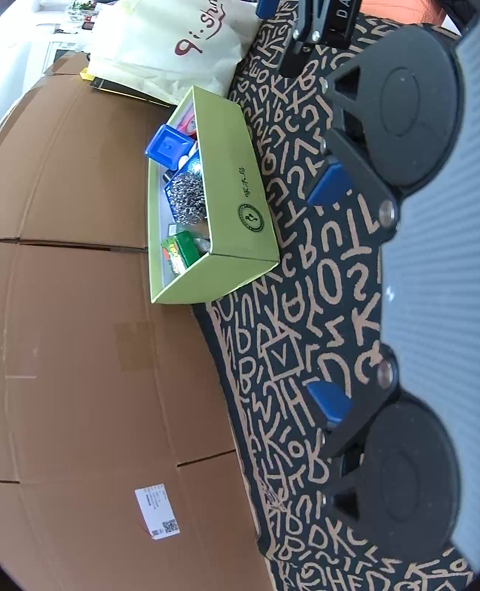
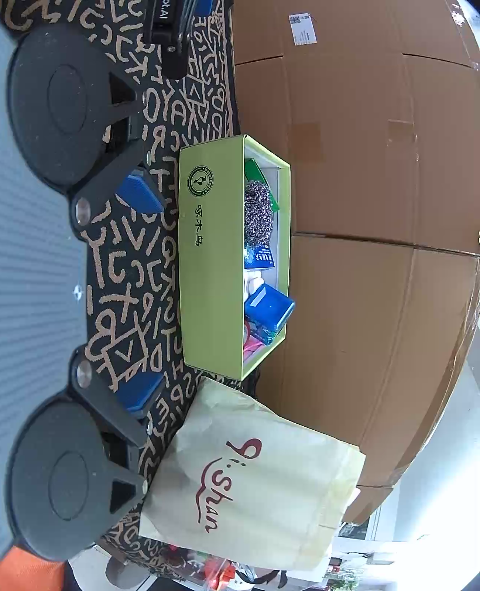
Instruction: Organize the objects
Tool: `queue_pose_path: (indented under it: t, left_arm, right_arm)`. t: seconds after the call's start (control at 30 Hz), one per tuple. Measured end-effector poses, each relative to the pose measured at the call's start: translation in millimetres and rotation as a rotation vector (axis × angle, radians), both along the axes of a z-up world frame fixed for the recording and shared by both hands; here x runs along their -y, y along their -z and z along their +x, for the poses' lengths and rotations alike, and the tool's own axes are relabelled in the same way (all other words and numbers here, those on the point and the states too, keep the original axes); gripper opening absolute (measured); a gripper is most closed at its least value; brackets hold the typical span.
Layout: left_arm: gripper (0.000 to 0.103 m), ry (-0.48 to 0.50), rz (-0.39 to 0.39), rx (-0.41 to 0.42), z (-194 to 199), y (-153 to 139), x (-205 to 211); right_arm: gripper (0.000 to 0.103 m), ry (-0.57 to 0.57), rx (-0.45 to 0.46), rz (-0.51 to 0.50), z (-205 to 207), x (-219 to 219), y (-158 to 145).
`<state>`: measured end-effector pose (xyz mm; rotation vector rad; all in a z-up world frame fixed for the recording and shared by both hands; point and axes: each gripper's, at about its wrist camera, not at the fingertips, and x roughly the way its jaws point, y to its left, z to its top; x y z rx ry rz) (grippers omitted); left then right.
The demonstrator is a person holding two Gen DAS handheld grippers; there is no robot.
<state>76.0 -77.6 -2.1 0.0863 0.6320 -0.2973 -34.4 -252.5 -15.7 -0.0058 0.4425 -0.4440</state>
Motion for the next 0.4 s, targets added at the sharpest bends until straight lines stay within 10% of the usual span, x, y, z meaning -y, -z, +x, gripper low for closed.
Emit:
queue_pose_path:
  t: [0.4]
  left_arm:
    - [0.103, 0.01, 0.017, -0.012, 6.6, 9.9, 7.3]
  right_arm:
    - [0.095, 0.012, 0.005, 0.047, 6.5, 9.3, 7.0]
